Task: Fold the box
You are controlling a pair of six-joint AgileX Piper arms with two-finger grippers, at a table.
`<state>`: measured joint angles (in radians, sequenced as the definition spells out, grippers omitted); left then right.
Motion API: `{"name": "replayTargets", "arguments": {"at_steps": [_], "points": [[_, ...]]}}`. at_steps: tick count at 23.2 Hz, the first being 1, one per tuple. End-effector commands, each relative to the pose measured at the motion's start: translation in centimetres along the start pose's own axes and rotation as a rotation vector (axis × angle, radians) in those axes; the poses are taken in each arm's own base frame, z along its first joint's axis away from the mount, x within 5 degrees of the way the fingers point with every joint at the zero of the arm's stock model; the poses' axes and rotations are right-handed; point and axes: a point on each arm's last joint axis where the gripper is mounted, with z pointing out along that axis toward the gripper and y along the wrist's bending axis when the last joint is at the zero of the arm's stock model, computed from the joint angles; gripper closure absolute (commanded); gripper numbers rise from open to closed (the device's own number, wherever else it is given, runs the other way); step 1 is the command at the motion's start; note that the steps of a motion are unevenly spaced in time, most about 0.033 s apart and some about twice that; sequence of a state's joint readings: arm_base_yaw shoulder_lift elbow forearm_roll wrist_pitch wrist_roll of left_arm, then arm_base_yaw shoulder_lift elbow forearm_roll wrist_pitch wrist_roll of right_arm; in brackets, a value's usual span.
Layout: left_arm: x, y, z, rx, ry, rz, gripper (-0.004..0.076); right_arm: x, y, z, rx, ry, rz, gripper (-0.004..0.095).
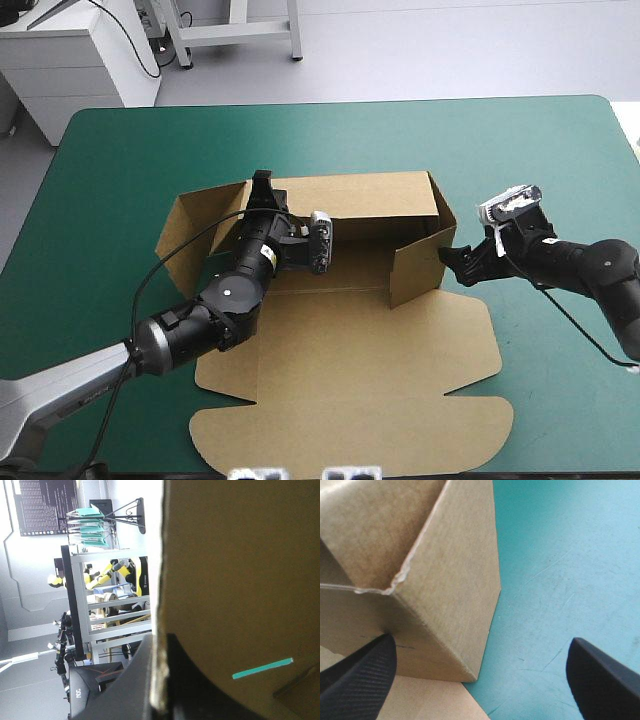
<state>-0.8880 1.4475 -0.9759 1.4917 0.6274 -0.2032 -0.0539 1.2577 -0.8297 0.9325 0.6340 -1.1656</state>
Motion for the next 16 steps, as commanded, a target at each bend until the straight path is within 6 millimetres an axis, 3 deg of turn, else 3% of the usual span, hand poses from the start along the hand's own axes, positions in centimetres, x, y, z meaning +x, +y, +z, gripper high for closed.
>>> {"name": "replayTargets", "arguments": {"at_steps": [1, 7, 13, 16], "points": [[0.2, 1.8, -0.9, -0.073, -0.003, -0.011, 0.0732, -0.8, 0.2, -0.1, -0.038, -0.042, 0.014, 0.0045], [0.2, 1.8, -0.9, -0.073, -0.003, -0.007, 0.0732, -0.1, 1.3, 1.3, -0.132, -0.006, 0.043, 0.0045], [0.2, 1.8, -0.9, -0.073, -0.003, -0.007, 0.0732, 1.1, 4.6, 3.0, 0.007, -0.062, -0.014, 0.0048], [0.2, 1.8, -0.9, -0.073, -0.003, -0.007, 0.0732, 0.6, 5.8, 3.6, 0.156, -0.148, -0.018, 0.0048]]}}
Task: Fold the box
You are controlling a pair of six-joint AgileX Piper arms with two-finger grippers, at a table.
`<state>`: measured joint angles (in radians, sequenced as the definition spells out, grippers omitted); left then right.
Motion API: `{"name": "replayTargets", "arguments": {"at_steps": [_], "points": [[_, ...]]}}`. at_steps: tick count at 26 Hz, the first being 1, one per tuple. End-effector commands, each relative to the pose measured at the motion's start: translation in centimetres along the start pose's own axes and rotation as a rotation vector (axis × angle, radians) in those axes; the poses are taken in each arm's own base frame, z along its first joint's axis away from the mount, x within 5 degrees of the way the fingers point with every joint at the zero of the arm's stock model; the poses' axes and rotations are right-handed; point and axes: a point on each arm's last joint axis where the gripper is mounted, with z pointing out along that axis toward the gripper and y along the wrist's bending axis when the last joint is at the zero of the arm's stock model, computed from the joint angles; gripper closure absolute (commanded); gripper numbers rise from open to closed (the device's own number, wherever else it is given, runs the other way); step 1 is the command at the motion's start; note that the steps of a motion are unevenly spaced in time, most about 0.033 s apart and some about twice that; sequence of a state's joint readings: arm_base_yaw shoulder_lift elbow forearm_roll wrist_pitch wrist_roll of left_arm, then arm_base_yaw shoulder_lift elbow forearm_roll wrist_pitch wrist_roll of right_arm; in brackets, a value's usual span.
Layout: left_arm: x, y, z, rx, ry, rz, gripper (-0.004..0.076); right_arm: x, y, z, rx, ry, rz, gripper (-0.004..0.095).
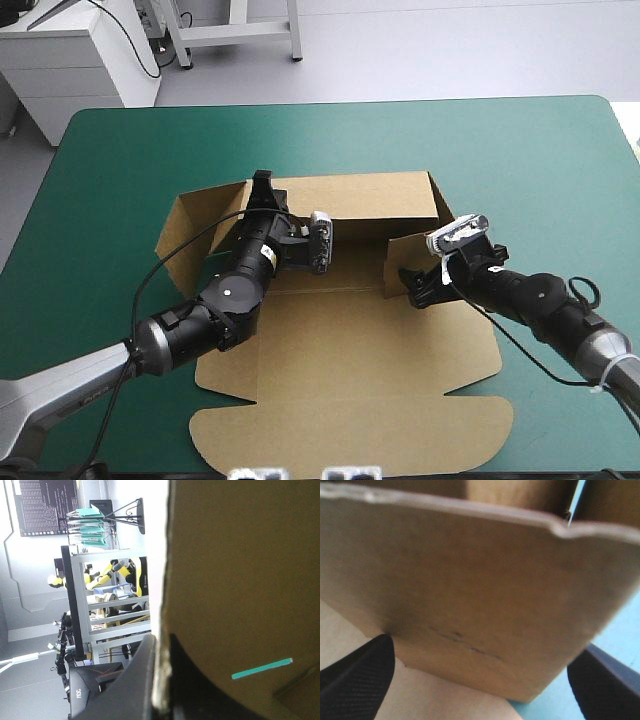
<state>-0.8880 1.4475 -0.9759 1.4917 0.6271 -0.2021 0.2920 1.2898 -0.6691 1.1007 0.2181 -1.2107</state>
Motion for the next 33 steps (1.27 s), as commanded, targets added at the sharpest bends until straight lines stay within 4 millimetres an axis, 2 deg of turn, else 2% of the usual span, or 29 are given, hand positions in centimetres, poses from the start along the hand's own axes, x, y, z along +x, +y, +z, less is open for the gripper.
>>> {"name": "replayTargets", "arguments": {"at_steps": [1, 4, 8, 12, 15, 20, 33], "points": [[0.2, 1.8, -0.9, -0.073, -0.002, -0.008, 0.0732, -2.0, 0.3, -0.8, 0.150, -0.142, 0.023, 0.0048], [0.2, 1.8, -0.9, -0.073, -0.002, -0.008, 0.0732, -2.5, 1.2, -0.8, 0.183, -0.179, 0.021, 0.0075], [0.1, 1.8, -0.9, -0.072, -0.010, -0.008, 0.0732, -2.6, 1.3, -0.8, 0.205, -0.203, 0.076, 0.0210], [0.0, 1.8, -0.9, -0.068, -0.028, -0.007, 0.0732, -2.6, 1.4, -0.8, 0.198, -0.200, 0.029, 0.0602], [-0.3, 1.8, -0.9, -0.068, -0.058, 0.002, 0.0732, -2.6, 1.6, -0.8, 0.184, -0.194, -0.023, 0.0931], [-0.8, 1.7, -1.0, -0.061, -0.112, 0.012, 0.0732, -2.6, 1.7, -0.7, 0.172, -0.189, -0.046, 0.0928], [-0.9, 1.9, -1.0, -0.082, -0.119, 0.043, 0.0728, -2.6, 1.7, -0.7, 0.172, -0.189, -0.042, 0.0927]]}}
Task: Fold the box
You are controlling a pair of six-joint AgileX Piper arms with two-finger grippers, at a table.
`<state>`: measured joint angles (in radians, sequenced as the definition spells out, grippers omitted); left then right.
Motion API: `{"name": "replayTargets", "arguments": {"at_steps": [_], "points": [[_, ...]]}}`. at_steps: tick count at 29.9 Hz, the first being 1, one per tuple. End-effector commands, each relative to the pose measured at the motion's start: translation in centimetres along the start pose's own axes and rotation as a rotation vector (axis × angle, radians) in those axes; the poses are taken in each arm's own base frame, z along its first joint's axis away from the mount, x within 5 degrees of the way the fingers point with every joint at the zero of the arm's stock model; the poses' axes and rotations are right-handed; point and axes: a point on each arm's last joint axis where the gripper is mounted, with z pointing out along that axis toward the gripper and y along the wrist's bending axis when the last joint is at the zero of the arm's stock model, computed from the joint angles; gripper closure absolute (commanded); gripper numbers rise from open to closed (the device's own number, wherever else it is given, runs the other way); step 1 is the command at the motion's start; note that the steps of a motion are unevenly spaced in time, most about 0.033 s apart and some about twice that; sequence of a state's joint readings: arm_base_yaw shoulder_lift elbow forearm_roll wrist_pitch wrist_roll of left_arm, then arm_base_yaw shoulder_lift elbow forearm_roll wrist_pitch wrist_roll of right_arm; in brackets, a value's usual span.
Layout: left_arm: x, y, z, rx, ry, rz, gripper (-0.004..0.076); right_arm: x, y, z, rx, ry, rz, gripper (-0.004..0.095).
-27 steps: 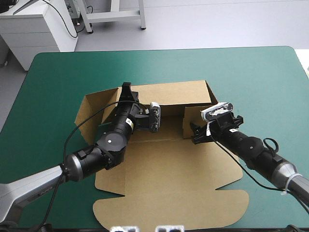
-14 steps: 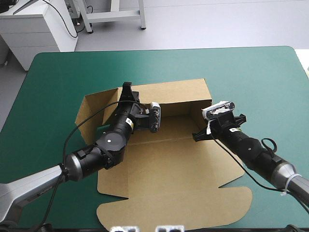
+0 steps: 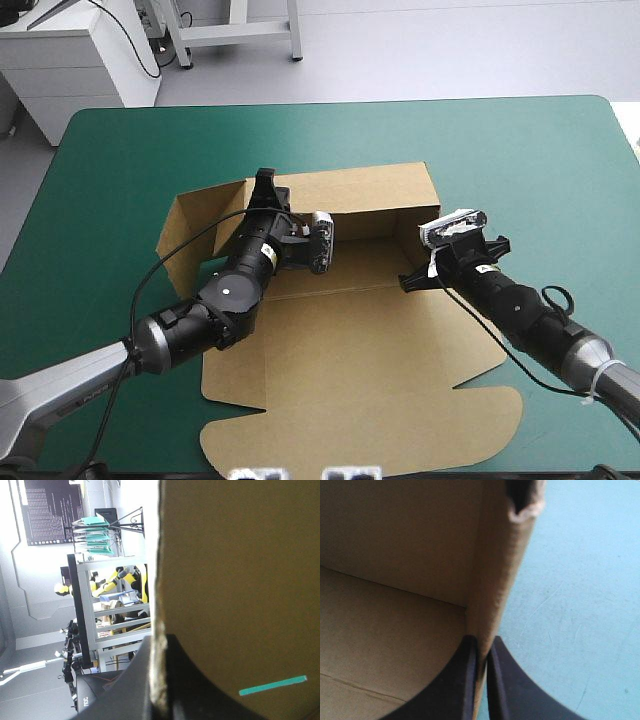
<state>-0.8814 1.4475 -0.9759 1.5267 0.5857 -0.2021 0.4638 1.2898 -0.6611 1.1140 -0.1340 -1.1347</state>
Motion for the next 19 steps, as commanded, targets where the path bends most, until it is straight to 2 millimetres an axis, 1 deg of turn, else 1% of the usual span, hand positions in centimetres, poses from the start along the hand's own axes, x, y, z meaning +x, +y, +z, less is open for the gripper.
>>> {"name": "replayTargets", "arguments": {"at_steps": [1, 3, 4, 6, 8, 10, 11, 12, 16, 19], "points": [[-0.7, 1.8, -1.0, -0.072, -0.079, 0.016, 0.0712, -1.5, 0.0, -0.8, -0.008, -0.057, -0.033, 0.0928], [-0.7, 1.8, -1.0, -0.070, -0.079, 0.013, 0.0658, -1.5, 0.0, -0.8, -0.008, -0.057, -0.027, 0.0928], [-0.7, 1.8, -1.0, -0.069, -0.079, 0.011, 0.0608, -1.5, 0.0, -0.8, -0.008, -0.057, -0.025, 0.0928], [-0.6, 1.7, -0.9, -0.066, -0.074, 0.004, 0.0473, -1.5, 0.0, -0.8, -0.008, -0.057, -0.027, 0.0928], [-0.4, 1.8, -0.9, -0.074, -0.061, -0.017, 0.0318, -1.5, 0.0, -0.8, -0.009, -0.057, -0.036, 0.0928], [-0.5, 2.0, -0.9, -0.090, -0.066, -0.031, 0.0202, -1.5, 0.0, -0.8, -0.009, -0.057, -0.036, 0.0928], [-0.5, 2.0, -0.9, -0.093, -0.068, -0.051, 0.0165, -1.5, 0.0, -0.8, -0.009, -0.057, -0.036, 0.0928], [-0.5, 2.0, -0.9, -0.098, -0.070, -0.059, 0.0153, -1.5, 0.0, -0.8, -0.009, -0.057, -0.036, 0.0928], [-1.1, 2.0, -1.4, -0.111, -0.065, -0.063, 0.0160, -1.5, 0.0, -0.8, -0.007, -0.057, -0.036, 0.0928], [-2.4, 1.8, -2.7, -0.140, -0.051, -0.047, 0.0160, -1.5, 0.0, -0.8, -0.007, -0.057, -0.036, 0.0928]]}}
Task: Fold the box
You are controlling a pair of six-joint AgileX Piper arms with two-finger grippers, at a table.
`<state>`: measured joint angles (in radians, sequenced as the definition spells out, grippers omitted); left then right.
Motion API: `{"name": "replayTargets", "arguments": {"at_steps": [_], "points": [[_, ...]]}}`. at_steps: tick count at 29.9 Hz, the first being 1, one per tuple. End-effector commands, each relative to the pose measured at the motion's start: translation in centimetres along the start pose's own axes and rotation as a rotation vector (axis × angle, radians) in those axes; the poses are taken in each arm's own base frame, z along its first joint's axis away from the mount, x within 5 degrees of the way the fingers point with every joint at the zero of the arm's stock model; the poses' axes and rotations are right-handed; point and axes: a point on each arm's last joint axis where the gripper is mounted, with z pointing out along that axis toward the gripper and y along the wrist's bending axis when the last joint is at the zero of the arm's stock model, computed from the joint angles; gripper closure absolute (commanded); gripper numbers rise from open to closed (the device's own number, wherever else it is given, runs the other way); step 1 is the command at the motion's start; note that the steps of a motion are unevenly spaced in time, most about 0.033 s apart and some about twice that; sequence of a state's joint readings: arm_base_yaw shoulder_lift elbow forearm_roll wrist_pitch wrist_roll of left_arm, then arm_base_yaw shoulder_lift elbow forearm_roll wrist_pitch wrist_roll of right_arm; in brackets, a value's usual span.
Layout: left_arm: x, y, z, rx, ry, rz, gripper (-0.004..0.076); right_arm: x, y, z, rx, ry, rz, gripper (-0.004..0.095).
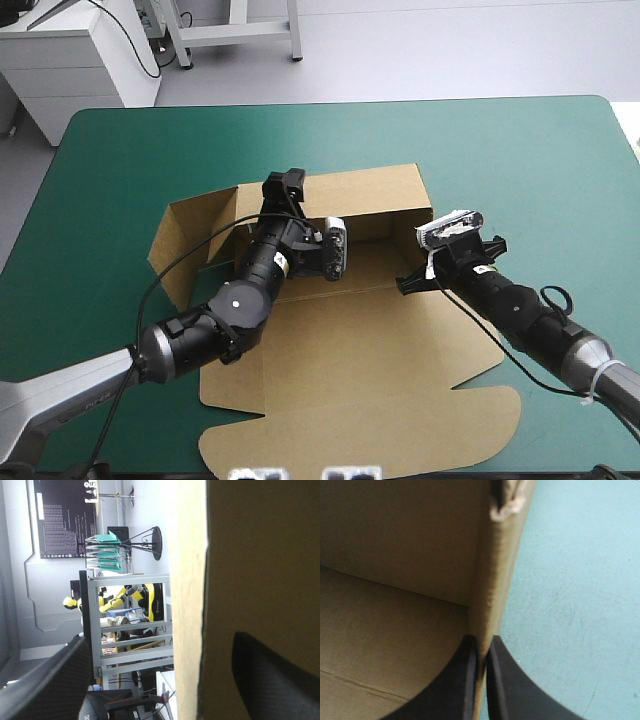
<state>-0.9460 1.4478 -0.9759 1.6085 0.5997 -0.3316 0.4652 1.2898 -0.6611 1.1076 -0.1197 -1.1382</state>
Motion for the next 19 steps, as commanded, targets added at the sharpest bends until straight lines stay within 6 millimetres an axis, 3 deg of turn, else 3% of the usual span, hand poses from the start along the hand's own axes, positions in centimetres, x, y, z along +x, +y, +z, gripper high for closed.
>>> {"name": "replayTargets", "arguments": {"at_steps": [1, 6, 13, 17, 19], "points": [[-1.4, 1.7, -2.2, -0.107, 0.011, 0.004, 0.0161, -1.5, -0.2, -0.8, 0.008, -0.062, -0.025, 0.0928], [-3.8, 1.2, -5.3, -0.176, 0.064, 0.010, 0.0161, -1.5, -0.2, -0.8, 0.008, -0.062, -0.025, 0.0928], [-5.1, 0.1, -8.9, -0.197, 0.173, -0.056, 0.0161, -1.5, -0.2, -0.8, 0.008, -0.062, -0.025, 0.0928], [-5.1, -0.9, -9.5, -0.121, 0.203, -0.089, 0.0166, -1.5, -0.2, -0.8, 0.008, -0.062, -0.025, 0.0928], [-5.0, -1.4, -9.5, -0.067, 0.222, -0.103, 0.0221, -1.5, -0.1, -0.8, 0.004, -0.061, -0.026, 0.0928]]}}
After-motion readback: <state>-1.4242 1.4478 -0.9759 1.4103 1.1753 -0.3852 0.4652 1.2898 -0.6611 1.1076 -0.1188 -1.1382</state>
